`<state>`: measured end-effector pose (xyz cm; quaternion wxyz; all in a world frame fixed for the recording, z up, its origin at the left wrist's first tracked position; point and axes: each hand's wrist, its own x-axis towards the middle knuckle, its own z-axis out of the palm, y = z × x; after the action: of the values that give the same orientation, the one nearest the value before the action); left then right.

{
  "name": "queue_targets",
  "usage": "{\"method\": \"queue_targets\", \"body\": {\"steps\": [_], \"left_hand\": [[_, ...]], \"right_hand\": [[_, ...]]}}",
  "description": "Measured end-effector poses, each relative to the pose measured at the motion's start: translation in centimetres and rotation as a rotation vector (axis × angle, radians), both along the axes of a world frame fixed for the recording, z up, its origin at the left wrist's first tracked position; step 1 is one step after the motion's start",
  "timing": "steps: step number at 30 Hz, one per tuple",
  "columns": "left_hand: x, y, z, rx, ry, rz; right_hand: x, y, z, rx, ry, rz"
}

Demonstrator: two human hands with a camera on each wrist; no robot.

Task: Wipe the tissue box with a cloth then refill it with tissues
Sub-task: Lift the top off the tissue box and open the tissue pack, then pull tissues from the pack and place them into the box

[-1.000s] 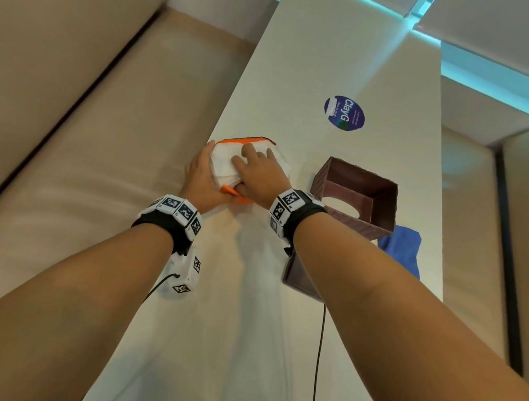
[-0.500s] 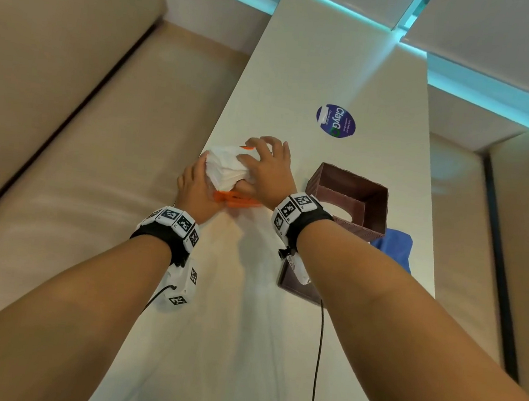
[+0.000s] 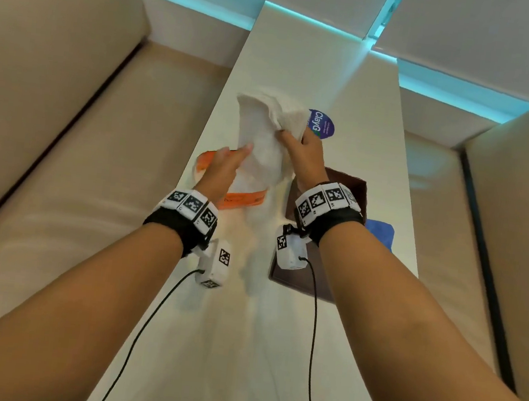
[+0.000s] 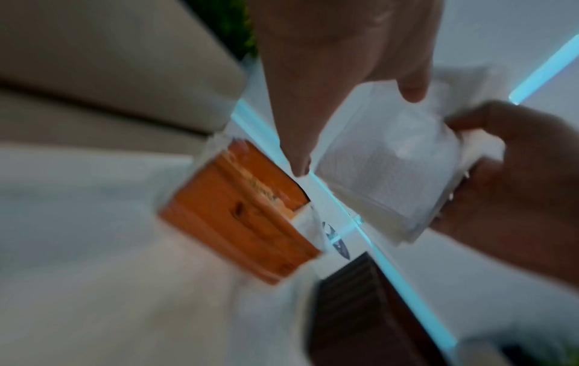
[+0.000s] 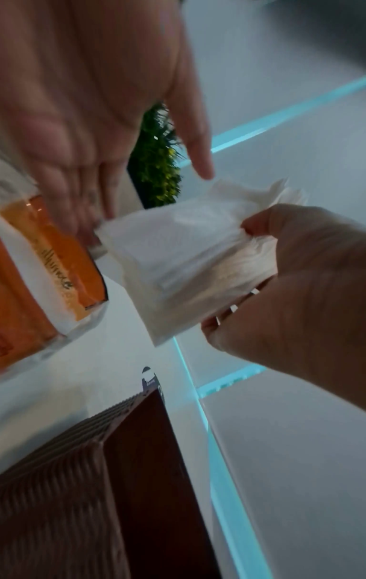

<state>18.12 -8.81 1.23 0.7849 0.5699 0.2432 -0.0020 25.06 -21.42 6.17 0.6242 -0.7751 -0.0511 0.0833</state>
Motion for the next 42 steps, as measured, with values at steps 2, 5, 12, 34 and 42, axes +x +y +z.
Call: {"method": "queue_targets", "body": {"steps": [2,5,12,34,42], "left_hand": [[0.4,-1.4,0.9,-0.313,0.002,-0.056],[0.3,-3.1,0.7,-0.596,-0.05,-0.094],[-0.8,-6.0,0.6,-0.677,-0.099,-0.104],[2.4,-9.5,1.1,-0.178,-0.015,-0.228],[4.8,-10.7,1.4,-0.006,0.004,-0.313]], "right_hand": [[-0.4,-1.3,0.2,0.173,0.142,0.038],[-1.2,-3.2,0.0,0.356,0.306,0.066],[-3.7,-8.5,-1.0,0.432,0.435,0.092],[-2.8,-14.7,-1.8,0.253,0.466,0.0],[-1.1,-16.0,-1.2,0.134,0.447,0.055]]}}
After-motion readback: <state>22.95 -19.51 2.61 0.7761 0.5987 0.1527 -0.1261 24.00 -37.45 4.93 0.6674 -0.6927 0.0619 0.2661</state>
